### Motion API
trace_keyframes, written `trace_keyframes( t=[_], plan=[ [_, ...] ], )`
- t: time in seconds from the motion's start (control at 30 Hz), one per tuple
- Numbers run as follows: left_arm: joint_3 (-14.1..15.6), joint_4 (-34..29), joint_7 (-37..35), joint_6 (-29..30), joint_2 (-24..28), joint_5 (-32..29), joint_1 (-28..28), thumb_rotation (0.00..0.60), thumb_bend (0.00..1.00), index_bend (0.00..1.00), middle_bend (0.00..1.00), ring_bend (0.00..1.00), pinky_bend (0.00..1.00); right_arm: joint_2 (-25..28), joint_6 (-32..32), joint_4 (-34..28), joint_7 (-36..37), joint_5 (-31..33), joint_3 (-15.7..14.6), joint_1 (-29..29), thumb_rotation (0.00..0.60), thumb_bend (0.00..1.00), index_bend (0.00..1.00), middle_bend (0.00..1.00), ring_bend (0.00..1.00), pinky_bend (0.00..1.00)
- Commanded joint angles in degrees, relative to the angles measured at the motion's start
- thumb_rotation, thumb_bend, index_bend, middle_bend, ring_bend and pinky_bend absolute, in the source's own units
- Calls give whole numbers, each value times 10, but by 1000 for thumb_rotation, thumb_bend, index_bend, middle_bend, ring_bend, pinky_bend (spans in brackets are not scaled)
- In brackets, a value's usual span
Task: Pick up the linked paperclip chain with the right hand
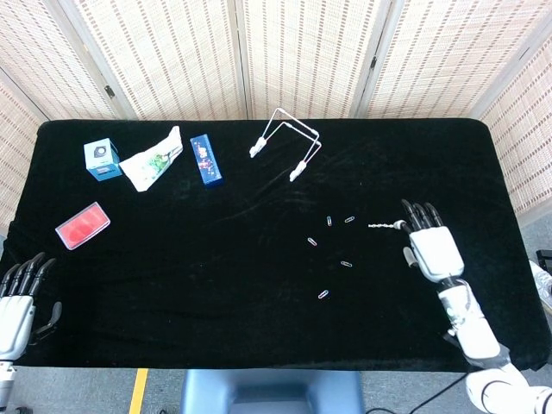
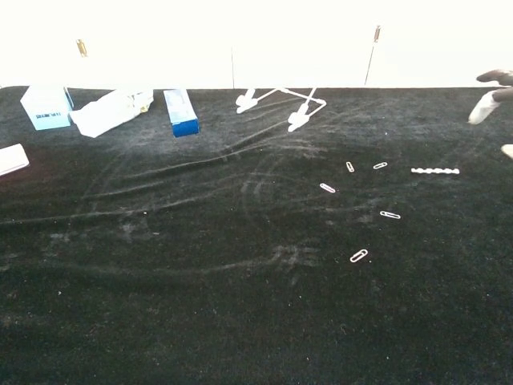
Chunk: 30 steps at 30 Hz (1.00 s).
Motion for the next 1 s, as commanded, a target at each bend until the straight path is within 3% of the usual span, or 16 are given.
trace_keyframes(
  t=[0.03, 0.2, 0.5, 0.8, 1.0],
  plan=[
    [2, 0, -15, -4, 6, 2, -1, 600, 560, 0, 0, 0, 0, -65, -40, 77, -55, 63, 27, 56, 600, 475, 295, 0, 0, 0],
    [6, 1, -26, -12, 12, 0, -2, 600, 560, 0, 0, 0, 0, -121, -59, 147, -55, 88, 37, 90, 600, 475, 303, 0, 0, 0],
    [7, 1, -46, -13, 19, -1, 0, 600, 560, 0, 0, 0, 0, -172, -94, 220, -5, 106, 38, 122, 600, 475, 304, 0, 0, 0],
    [10, 2, -59, -7, 22, 7, 2, 600, 550, 0, 0, 0, 0, -175, -119, 229, 24, 121, 27, 126, 600, 475, 305, 0, 0, 0],
    [10, 2, -63, -8, 24, 5, 2, 600, 533, 0, 0, 0, 0, -189, -129, 264, 31, 113, 17, 137, 600, 474, 357, 0, 0, 0]
  ],
)
